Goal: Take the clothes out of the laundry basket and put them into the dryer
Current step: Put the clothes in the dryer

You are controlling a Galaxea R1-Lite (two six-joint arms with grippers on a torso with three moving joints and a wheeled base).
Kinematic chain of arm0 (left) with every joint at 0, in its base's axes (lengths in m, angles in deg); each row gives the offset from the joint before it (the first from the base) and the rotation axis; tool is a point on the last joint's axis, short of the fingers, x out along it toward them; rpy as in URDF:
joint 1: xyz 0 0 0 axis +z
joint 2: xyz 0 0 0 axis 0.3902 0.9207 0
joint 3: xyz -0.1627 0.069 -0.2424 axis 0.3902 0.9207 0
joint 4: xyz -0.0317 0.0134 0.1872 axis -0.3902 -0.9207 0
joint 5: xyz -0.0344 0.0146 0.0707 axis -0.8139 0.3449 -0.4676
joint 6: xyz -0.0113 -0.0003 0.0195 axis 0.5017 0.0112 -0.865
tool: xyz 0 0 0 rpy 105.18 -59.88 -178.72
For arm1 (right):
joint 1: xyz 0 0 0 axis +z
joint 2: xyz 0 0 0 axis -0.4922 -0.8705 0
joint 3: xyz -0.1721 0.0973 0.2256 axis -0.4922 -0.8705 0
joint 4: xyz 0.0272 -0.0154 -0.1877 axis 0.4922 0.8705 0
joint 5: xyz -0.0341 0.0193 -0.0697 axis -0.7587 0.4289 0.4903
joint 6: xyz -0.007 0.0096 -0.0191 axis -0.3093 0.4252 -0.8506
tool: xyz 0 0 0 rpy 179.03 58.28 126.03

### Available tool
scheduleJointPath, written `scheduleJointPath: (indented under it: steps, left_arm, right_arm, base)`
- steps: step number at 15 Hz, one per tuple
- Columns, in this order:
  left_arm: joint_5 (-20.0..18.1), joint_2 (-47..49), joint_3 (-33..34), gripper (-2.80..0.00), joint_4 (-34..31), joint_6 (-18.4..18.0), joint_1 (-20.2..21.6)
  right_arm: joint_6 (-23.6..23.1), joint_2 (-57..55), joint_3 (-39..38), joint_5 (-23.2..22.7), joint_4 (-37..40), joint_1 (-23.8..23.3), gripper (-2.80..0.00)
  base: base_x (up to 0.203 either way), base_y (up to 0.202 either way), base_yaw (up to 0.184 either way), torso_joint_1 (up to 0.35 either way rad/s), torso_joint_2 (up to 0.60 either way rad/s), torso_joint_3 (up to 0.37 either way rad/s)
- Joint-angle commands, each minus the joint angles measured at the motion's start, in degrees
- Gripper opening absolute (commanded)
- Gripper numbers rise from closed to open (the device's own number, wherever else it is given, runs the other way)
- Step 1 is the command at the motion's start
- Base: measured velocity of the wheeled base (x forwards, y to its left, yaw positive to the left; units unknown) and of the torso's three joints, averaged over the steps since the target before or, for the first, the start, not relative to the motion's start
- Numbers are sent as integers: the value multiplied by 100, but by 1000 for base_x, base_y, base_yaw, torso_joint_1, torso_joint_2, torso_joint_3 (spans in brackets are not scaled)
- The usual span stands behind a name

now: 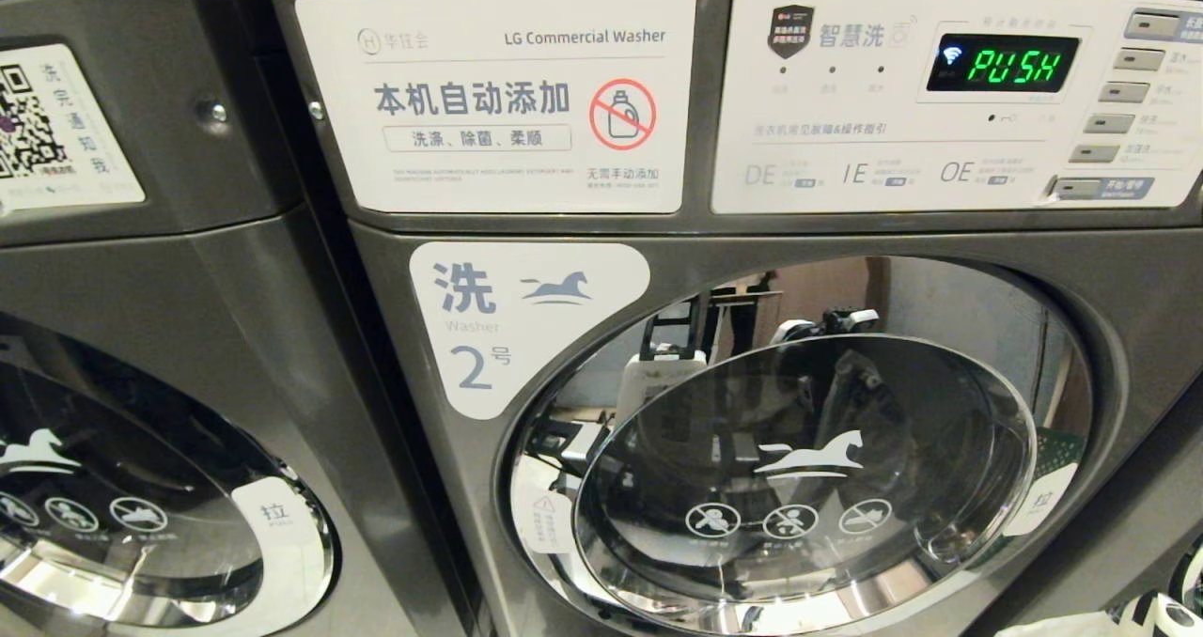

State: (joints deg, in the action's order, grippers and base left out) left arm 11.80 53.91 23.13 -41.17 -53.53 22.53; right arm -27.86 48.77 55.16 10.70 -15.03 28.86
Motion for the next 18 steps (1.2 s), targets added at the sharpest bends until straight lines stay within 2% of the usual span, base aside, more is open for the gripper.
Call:
scheduleJointPath:
  steps: [1,18]
  left_arm:
    - [1,0,0,-280,-1,0,0]
    - [1,0,0,-280,-1,0,0]
  right_arm:
    - [-17,-9,-2,-4,-3,1,-280]
    - [98,-9,0,-31,4,1,-280]
  base:
    - [0,0,0,0,0,0]
    - [0,0,0,0,0,0]
